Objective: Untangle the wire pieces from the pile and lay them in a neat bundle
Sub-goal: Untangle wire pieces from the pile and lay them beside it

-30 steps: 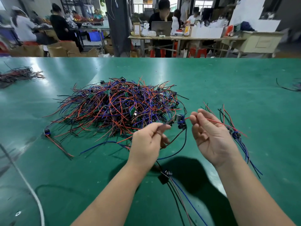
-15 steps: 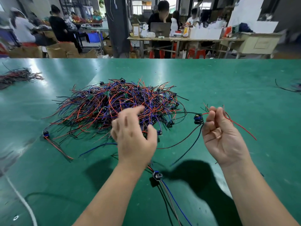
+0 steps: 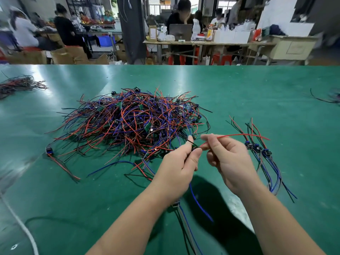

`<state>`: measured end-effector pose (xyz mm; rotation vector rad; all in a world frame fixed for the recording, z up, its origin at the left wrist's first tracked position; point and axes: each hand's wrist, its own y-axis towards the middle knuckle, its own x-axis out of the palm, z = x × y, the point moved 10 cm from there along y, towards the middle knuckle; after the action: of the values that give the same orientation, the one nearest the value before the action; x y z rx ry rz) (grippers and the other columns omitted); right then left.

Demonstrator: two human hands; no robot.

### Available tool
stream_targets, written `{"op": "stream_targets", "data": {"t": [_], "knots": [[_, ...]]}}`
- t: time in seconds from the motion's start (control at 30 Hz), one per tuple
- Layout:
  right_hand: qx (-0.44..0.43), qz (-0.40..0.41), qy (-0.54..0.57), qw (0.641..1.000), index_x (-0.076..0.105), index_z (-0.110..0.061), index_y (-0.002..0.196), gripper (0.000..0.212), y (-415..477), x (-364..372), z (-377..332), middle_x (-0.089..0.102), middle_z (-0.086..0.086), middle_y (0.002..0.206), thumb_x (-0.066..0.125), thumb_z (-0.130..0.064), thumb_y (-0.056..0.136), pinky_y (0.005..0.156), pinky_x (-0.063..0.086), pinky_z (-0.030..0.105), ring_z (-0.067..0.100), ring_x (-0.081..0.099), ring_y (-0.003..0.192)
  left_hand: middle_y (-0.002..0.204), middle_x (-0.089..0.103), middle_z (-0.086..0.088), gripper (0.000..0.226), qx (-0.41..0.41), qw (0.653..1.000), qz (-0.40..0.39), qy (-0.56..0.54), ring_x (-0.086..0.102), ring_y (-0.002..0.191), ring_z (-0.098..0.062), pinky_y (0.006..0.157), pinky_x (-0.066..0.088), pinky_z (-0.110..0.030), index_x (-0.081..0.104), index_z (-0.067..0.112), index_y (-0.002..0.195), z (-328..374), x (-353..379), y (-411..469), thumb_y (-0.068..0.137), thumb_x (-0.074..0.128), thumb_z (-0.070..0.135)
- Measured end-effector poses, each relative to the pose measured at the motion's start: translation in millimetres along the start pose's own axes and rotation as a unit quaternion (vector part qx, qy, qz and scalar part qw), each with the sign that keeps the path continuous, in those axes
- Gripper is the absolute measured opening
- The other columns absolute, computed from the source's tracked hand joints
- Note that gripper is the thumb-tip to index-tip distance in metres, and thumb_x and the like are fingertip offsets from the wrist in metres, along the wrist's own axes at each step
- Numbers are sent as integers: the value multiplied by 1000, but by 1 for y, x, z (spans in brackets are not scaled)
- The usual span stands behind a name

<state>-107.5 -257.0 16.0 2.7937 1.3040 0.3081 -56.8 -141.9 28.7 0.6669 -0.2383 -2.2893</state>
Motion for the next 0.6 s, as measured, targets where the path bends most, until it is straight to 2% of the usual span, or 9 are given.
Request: {"op": "stream_targets", "data": {"t": [0.07,0.13,0.17,0.23,0.33,0.4,0.47,0.53,0.6], "knots": [[-1,-48,-104,993,70,-7,80,32,-3,10,3,53,-4,53,49,-25,96,46,32,21,11,40,47,65,48,6,31,4,998,-36,44,42,59,-9,63,41,-34,50,19,130,-3,7,0,101,42,28],[-13,-94,-208,974,63,-6,70,42,-8,21,4,44,0,53,45,-31,98,52,30,30,15,37,54,72,56,0,46,-9,992,-67,108,52,68,-16,69,45,-34,38,13,143,-10,12,-1,101,40,31],[-14,-110,-240,964,58,-11,64,43,-10,25,5,41,1,55,43,-31,99,55,28,32,15,36,57,76,59,-5,50,-21,988,-85,128,54,73,-19,69,44,-32,31,13,147,-13,15,-2,101,38,32],[7,-137,-268,954,50,-16,61,43,-12,26,10,38,4,59,40,-31,100,58,26,34,17,33,60,79,59,-9,56,-45,980,-121,149,51,76,-18,58,34,-23,18,15,152,-18,19,-4,101,36,33],[72,-183,-242,950,58,-9,65,41,-15,25,22,40,4,60,47,-31,98,58,26,33,19,33,61,86,61,-11,67,-71,968,-164,174,53,79,-22,57,29,-24,-4,18,152,-21,22,-7,101,36,35],[100,-189,-207,955,66,-13,65,30,-15,22,28,48,1,56,58,-21,93,53,30,26,14,36,55,88,62,-10,78,-73,960,-187,194,54,79,-24,63,37,-30,-21,21,148,-21,24,-9,100,39,35],[127,-172,-159,964,70,-9,71,14,-13,16,30,56,3,57,68,-9,84,48,33,19,9,40,49,77,60,-3,86,-53,957,-200,203,52,71,-20,70,44,-38,-32,21,143,-19,28,-10,100,42,35],[163,-151,-97,970,68,-5,72,6,-10,8,32,58,6,57,73,-7,74,46,39,16,7,47,46,65,56,7,89,-38,969,-191,150,48,61,-10,69,44,-34,-35,24,140,-14,29,-9,99,44,31],[180,-130,-24,975,68,-6,66,5,-6,0,29,60,6,57,72,-9,65,47,46,15,8,55,48,65,61,11,87,-47,984,-158,65,48,54,-2,60,41,-22,-31,25,143,-14,24,-6,100,45,29]]}}
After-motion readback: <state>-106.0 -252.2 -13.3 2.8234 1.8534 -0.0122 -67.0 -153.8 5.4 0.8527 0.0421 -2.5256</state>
